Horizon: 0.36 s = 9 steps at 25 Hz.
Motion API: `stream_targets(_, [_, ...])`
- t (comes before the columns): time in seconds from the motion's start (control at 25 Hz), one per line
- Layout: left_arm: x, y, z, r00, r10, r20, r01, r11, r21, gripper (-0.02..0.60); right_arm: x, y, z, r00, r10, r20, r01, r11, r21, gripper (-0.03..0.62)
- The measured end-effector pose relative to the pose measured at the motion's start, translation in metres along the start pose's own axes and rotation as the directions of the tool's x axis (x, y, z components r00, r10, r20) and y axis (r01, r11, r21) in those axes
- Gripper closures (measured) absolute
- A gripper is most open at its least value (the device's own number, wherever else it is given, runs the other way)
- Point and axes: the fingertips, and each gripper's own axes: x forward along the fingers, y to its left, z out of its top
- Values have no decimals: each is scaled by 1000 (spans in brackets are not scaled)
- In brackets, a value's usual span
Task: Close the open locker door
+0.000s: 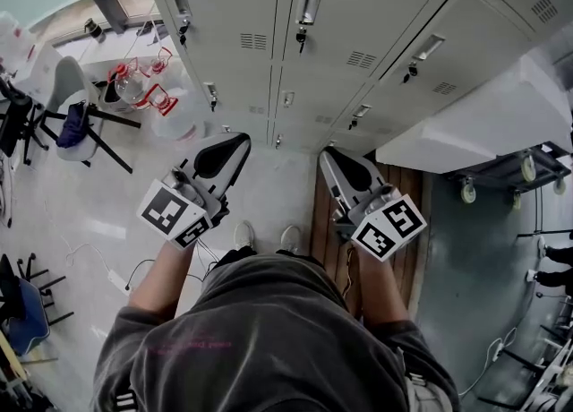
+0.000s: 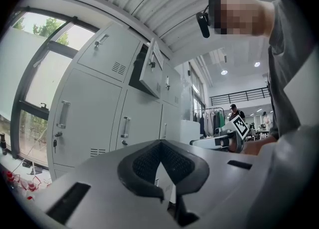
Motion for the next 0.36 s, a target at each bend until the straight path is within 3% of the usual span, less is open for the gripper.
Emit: stream_targets(0.36, [6, -1, 1, 1000, 10, 5, -10, 1000, 6, 568, 4, -1, 0, 1000, 26, 0, -26, 1000, 2, 571])
